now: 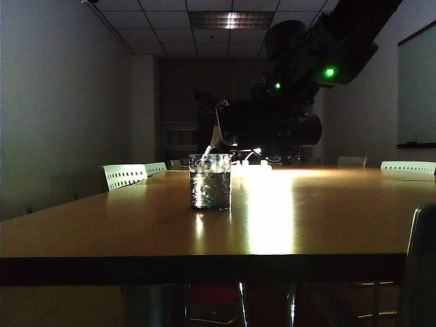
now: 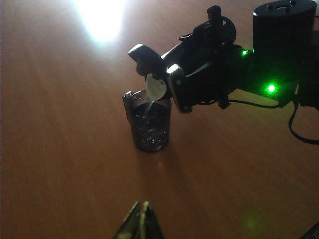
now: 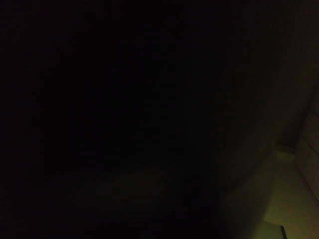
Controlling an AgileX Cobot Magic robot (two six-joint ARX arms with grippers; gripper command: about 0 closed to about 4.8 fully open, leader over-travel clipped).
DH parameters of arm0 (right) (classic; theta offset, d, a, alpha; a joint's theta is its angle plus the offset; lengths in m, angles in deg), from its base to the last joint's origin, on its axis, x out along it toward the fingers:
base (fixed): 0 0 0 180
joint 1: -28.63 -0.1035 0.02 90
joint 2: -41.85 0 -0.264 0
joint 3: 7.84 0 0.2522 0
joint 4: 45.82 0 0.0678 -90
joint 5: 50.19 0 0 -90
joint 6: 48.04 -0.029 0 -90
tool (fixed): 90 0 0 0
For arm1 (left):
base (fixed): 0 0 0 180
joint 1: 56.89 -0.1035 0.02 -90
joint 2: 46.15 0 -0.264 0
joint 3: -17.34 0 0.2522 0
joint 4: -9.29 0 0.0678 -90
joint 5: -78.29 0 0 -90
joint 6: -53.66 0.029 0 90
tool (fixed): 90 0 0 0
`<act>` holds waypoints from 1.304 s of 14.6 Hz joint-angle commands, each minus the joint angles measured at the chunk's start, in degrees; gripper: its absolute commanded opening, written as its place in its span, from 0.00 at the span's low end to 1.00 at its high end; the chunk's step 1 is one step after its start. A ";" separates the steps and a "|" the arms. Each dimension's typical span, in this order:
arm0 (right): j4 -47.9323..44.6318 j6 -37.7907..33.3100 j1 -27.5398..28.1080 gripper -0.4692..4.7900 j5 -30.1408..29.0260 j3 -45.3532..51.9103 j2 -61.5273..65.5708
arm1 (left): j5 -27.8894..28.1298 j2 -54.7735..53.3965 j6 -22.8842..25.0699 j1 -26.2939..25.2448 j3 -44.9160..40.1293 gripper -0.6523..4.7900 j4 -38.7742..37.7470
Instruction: Pick up the black thermos cup, pour some water from it into the cup, and then put the thermos cup back on the table.
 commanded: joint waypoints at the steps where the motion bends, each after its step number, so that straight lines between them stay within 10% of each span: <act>1: -3.61 0.22 0.00 0.25 0.35 -0.66 -1.05 | -0.26 0.09 0.20 0.02 0.17 0.11 0.15; 19: -3.50 -1.33 -0.02 0.25 0.33 -0.63 -1.05 | -0.31 0.11 0.17 0.02 0.17 0.11 -0.07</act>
